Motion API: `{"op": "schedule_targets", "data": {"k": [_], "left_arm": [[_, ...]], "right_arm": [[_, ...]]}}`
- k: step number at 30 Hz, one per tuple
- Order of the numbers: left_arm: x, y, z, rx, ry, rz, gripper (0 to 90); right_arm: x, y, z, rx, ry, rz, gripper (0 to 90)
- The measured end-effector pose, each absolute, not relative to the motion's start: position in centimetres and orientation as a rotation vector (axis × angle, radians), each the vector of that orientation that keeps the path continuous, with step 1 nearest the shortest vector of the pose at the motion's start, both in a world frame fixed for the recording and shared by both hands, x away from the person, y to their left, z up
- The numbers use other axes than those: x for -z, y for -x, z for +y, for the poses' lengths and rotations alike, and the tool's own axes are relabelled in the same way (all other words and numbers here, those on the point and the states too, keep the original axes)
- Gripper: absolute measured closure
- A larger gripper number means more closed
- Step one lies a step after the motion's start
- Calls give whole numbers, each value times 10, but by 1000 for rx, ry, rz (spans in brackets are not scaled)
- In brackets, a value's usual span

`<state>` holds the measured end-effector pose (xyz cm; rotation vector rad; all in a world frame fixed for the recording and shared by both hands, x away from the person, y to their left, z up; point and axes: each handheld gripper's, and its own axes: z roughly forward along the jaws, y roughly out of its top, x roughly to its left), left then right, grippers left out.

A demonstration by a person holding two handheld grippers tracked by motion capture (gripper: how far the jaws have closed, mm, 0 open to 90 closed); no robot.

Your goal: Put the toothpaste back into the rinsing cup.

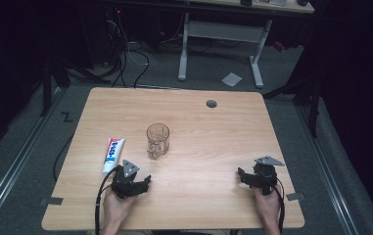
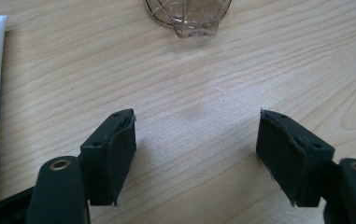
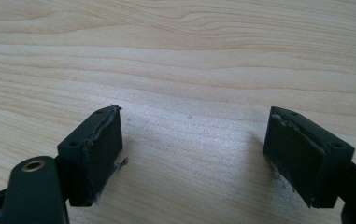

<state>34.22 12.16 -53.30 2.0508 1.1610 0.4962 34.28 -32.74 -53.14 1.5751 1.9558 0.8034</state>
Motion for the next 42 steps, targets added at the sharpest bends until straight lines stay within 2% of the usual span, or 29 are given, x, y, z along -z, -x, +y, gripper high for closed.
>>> {"op": "schedule_targets", "data": {"k": [18, 42], "left_arm": [[516, -332, 135, -505, -2011, 1162, 298], [494, -320, 172, -525, -1956, 1214, 327]], "right_arm": [[531, -343, -327, -804, -1575, 1956, 194], [531, -343, -327, -804, -1574, 1956, 194]]}}
